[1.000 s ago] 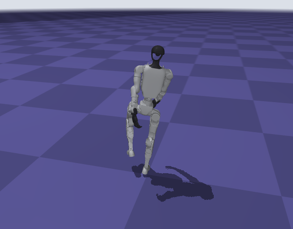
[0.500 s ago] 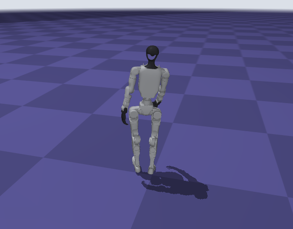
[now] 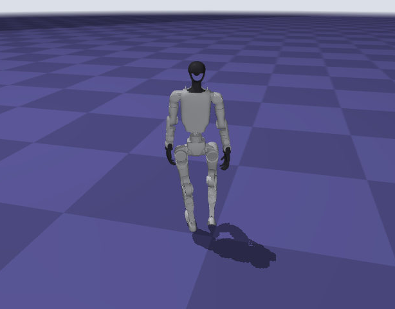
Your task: In place motions
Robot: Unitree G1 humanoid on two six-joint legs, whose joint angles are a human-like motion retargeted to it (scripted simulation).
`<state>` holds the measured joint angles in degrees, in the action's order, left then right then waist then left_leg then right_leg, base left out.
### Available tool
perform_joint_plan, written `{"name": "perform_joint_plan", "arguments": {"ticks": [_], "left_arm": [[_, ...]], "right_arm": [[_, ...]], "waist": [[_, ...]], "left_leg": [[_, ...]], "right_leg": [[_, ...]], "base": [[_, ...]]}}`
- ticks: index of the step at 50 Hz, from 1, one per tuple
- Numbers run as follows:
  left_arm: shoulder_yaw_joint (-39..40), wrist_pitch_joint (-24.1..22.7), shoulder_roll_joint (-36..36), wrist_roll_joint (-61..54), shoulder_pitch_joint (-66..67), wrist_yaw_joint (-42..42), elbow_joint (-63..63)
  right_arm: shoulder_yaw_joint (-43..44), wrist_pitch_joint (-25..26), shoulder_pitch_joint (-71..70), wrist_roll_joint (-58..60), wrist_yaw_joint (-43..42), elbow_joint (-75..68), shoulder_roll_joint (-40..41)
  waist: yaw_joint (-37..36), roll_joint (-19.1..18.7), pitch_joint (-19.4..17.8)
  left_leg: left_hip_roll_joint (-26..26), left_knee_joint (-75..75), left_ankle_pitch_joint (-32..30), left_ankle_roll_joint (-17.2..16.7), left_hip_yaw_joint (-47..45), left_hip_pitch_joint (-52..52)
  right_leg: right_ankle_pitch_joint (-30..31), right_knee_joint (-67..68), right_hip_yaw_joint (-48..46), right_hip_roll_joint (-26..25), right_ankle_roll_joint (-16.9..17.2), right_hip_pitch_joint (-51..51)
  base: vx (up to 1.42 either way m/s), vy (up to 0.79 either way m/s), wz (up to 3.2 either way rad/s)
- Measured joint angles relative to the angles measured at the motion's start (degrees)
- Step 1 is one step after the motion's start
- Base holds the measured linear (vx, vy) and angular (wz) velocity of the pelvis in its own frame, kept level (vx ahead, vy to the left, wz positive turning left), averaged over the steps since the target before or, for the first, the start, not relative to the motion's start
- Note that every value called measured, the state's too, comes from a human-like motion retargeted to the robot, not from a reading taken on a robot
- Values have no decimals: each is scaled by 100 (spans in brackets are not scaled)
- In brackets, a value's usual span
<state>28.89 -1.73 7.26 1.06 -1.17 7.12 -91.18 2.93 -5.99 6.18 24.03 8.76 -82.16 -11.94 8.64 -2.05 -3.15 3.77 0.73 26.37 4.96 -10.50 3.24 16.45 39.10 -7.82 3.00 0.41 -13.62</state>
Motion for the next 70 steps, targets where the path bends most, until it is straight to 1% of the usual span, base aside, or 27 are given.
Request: {"name": "perform_joint_plan", "arguments": {"ticks": [3,7,10,13,15,17,20,23,26,27,28,30,32,33,35,37,38,40,45,49,53,59,62,65,67,68,70], "left_arm": [[-147,-16,72,267,-504,88,306],[-413,25,160,760,-1079,23,727],[-754,15,233,1157,-1379,-53,1052],[-1000,-12,301,1533,-1549,-265,1273],[-1117,-45,367,1763,-1626,-542,1364],[-1170,-73,441,1931,-1668,-848,1408],[-1120,-112,459,1988,-1621,-1035,1394],[-1032,-183,376,1806,-1459,-985,1246],[-950,-247,286,1584,-1247,-822,1013],[-922,-259,262,1522,-1168,-756,919],[-885,-260,243,1467,-1089,-695,816],[-788,-253,219,1352,-918,-626,605],[-661,-250,190,1229,-704,-632,402],[-616,-224,163,1140,-599,-651,316],[-510,-185,42,933,-376,-745,160],[-398,-332,-60,585,-140,-808,78],[-322,-415,-94,400,-34,-777,78],[-214,-486,-174,97,116,-714,74],[26,-349,-352,52,271,-580,22],[48,-293,-435,197,387,-316,160],[110,-191,-423,387,425,-139,353],[302,-83,-339,311,501,15,465],[273,-75,-263,280,583,119,561],[201,-154,-227,430,760,109,663],[164,-209,-237,594,920,21,696],[150,-231,-245,662,1009,-34,692],[171,-255,-269,741,1121,-143,645]], "right_arm": [[95,104,129,177,-166,-400,-208],[356,316,305,157,-264,-1013,-421],[541,437,499,126,-353,-1327,-546],[660,497,614,115,-425,-1447,-611],[692,513,630,101,-431,-1433,-630],[686,496,576,94,-408,-1313,-607],[618,446,495,66,-349,-1107,-531],[517,364,399,15,-241,-835,-379],[376,303,301,-21,-93,-569,-218],[322,288,261,-22,-40,-476,-163],[260,272,218,-14,10,-376,-108],[105,227,142,34,86,-169,-2],[-77,187,104,136,155,19,77],[-154,168,70,219,185,91,114],[-230,147,-44,465,256,255,190],[-345,69,-162,666,222,471,211],[-451,10,-237,734,182,568,209],[-639,-89,-385,829,115,728,205],[-588,-149,-450,711,78,684,240],[-349,-47,-213,488,99,269,164],[-146,133,-149,517,-180,-422,-18],[21,352,3,604,-522,-1067,-338],[88,367,13,447,-697,-1298,-448],[56,274,-35,191,-947,-1521,-486],[-76,189,-89,-164,-1203,-1524,-421],[-181,110,-149,-367,-1311,-1524,-363],[-459,-58,-431,-711,-1366,-1524,-194]], "waist": [[376,-82,-222],[652,-89,-305],[706,-91,-245],[658,-66,-180],[615,-40,-173],[589,-27,-186],[530,-22,-156],[395,13,-29],[221,176,81],[158,251,106],[98,321,119],[12,443,149],[-91,567,174],[-179,594,209],[-475,540,267],[-446,529,268],[-419,530,218],[-305,493,111],[83,417,51],[-6,398,120],[-120,342,104],[2,194,186],[44,154,142],[-5,133,120],[-60,190,80],[-121,247,27],[-228,442,-179]], "left_leg": [[-190,13,-127,62,-98,-44],[-303,49,-289,110,-204,-166],[-341,73,-365,116,-264,-251],[-314,92,-394,125,-275,-290],[-292,87,-403,123,-309,-270],[-287,60,-412,103,-380,-224],[-283,19,-414,72,-494,-160],[-191,-20,-413,43,-578,-109],[54,-36,-400,33,-639,-27],[160,-37,-394,31,-656,10],[255,-31,-386,25,-667,46],[413,-15,-373,-4,-642,118],[539,-18,-378,-38,-629,243],[560,-12,-383,-51,-649,257],[450,37,-379,-117,-762,215],[415,90,-397,-158,-665,168],[409,82,-411,-163,-707,191],[378,66,-456,-169,-727,221],[290,60,-571,-218,-611,198],[270,44,-630,-262,-554,204],[216,-17,-692,-308,-580,233],[75,-48,-775,-382,-568,155],[18,64,-758,-464,-550,140],[-71,435,-657,-642,-635,58],[-85,983,-731,-745,-652,-132],[-87,1370,-891,-776,-721,-252],[-229,2573,-1563,-919,-854,-669]], "right_leg": [[-291,1533,-338,165,-170,-782],[-561,2921,-588,431,-233,-1597],[-667,3459,-715,601,-230,-1972],[-728,3518,-775,735,-269,-2045],[-749,3322,-771,760,-273,-1936],[-720,2794,-712,661,-165,-1646],[-638,1864,-553,407,31,-1156],[-481,345,-242,92,319,-352],[-315,-1186,185,-3,636,488],[-383,-1679,274,35,730,767],[-716,-2137,233,128,786,1038],[-1444,-2848,-15,252,754,1506],[-1310,-3402,-326,285,639,1783],[-1170,-3583,-190,260,676,1841],[-985,-3780,-106,286,872,1847],[-985,-3770,-325,277,774,1793],[-1010,-3711,-56,212,693,1741],[-1055,-3625,41,154,628,1708],[-1144,-3606,-196,135,584,1744],[-1132,-3707,-241,92,531,1783],[-1131,-3730,-155,26,493,1761],[-1189,-3721,-151,-97,431,1666],[-1205,-3747,-167,-143,388,1703],[-1224,-3750,-145,-157,334,1733],[-1243,-3729,-137,-86,297,1765],[-1246,-3710,-100,-29,280,1801],[-1255,-3660,-63,163,257,1875]], "base": [[-15,7,30],[-6,3,47],[4,2,30],[3,0,-5],[1,-1,-36],[-3,-1,-47],[1,-3,-47],[6,-6,-40],[8,-9,-27],[8,-9,-21],[7,-11,-16],[7,-14,-6],[11,-19,-10],[4,-24,-31],[-2,-23,-35],[-6,-20,5],[-9,-17,-6],[-11,-14,-2],[-12,-14,37],[3,-12,8],[-5,-11,-20],[-4,-13,-1],[-6,-13,1],[-5,-12,-7],[-3,-11,-9],[-6,-8,-24],[-19,-11,-30]]}}
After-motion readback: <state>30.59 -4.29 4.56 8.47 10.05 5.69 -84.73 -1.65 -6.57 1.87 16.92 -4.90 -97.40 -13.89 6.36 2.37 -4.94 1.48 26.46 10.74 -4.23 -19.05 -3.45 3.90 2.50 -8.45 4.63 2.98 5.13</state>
